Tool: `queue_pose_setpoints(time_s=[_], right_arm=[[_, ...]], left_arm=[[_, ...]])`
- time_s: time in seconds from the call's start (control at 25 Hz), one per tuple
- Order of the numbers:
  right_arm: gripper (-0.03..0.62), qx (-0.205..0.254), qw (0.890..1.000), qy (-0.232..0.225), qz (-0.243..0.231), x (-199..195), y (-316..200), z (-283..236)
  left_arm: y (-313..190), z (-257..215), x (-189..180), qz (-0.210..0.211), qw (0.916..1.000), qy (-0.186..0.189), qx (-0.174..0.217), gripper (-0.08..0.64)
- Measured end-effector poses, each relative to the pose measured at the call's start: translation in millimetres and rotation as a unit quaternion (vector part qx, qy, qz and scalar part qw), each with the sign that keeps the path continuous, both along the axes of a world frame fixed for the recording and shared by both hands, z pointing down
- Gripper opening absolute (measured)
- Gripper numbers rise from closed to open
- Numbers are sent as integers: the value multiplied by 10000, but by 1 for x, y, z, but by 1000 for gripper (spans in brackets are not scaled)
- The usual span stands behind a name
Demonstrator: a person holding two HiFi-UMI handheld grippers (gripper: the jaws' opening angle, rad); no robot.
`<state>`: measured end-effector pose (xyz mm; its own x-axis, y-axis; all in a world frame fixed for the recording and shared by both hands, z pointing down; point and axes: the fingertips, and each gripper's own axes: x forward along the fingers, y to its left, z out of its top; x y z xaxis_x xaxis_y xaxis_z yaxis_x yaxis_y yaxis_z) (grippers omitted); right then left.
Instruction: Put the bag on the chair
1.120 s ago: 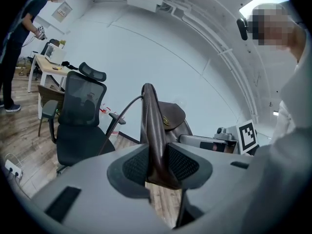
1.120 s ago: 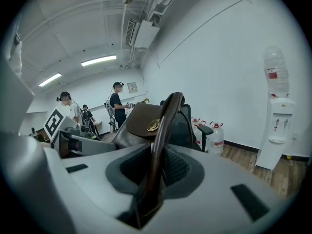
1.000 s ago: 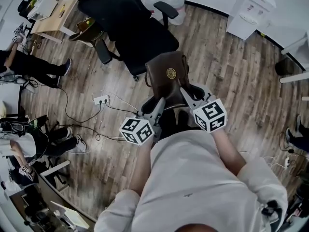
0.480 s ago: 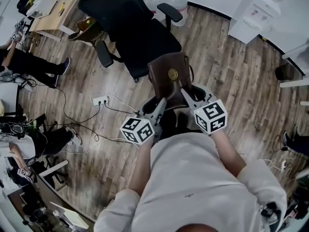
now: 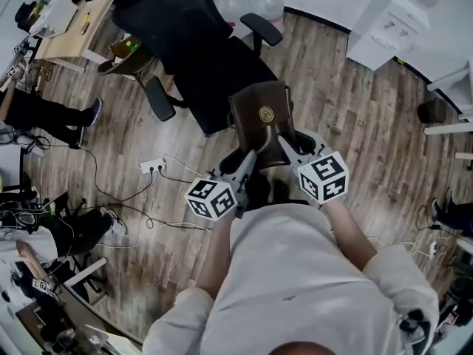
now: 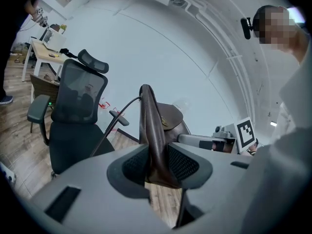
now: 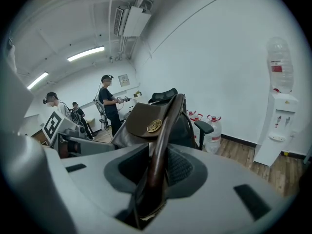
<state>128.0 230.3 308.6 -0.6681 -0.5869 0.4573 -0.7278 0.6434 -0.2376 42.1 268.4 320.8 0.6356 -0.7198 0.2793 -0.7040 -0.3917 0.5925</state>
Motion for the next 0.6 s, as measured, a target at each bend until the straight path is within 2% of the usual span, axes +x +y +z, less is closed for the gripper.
queue_pose_setpoints(time_s=[0.6], right_arm=[[110, 197, 9995, 223, 68, -70, -65, -8]], left_arm=[[-72, -5, -68, 215, 9994, 210, 167, 118]])
